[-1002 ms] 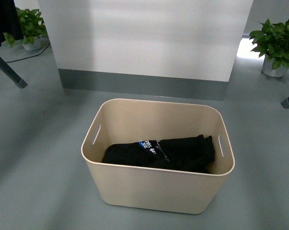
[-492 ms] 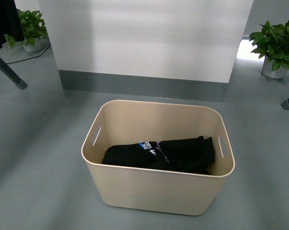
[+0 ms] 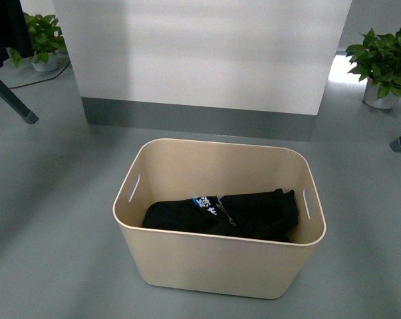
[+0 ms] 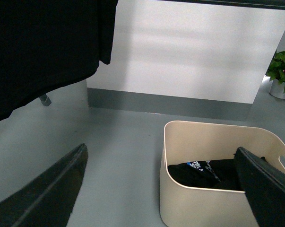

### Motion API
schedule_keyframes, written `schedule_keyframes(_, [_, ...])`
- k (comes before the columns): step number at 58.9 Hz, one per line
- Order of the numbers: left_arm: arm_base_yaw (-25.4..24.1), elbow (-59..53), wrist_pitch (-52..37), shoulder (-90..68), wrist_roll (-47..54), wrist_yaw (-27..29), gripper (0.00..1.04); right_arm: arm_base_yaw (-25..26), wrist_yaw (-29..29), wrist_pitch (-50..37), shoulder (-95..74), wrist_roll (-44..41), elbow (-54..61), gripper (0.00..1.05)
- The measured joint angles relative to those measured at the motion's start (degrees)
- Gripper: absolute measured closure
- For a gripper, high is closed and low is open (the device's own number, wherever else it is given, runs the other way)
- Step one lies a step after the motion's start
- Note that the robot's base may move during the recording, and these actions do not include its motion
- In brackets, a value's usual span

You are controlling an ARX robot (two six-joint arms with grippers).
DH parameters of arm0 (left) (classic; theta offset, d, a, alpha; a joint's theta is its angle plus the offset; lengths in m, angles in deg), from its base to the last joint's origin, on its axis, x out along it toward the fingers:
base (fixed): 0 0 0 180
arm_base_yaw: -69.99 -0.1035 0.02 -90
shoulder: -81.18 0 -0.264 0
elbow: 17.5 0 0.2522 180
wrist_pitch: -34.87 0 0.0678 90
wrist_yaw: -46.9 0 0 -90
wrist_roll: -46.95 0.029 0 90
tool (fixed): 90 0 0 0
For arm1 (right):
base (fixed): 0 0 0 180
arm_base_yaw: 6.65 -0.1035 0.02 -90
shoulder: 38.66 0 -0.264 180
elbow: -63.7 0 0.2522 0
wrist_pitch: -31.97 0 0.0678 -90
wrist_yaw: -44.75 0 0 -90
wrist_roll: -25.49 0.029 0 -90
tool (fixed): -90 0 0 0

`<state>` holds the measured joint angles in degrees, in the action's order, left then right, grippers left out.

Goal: Move hamper under clothes hanger

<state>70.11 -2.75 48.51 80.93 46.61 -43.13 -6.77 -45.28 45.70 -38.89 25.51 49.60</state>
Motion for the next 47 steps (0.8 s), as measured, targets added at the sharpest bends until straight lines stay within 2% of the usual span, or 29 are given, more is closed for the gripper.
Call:
schedule_keyframes(3, [0.0, 0.0, 0.0, 0.0, 0.0, 0.0, 0.07, 0.0, 0.0, 0.0, 0.0, 0.04, 0.0, 0.06])
schedule_keyframes(7, [0.0, 0.0, 0.0, 0.0, 0.02, 0.0, 0.06, 0.0, 0.0, 0.0, 0.0, 0.0, 0.0, 0.08])
schedule_keyframes(47, [0.0, 0.0, 0.0, 0.0, 0.02, 0.0, 0.07, 0.0, 0.0, 0.0, 0.0, 0.0, 0.0, 0.07])
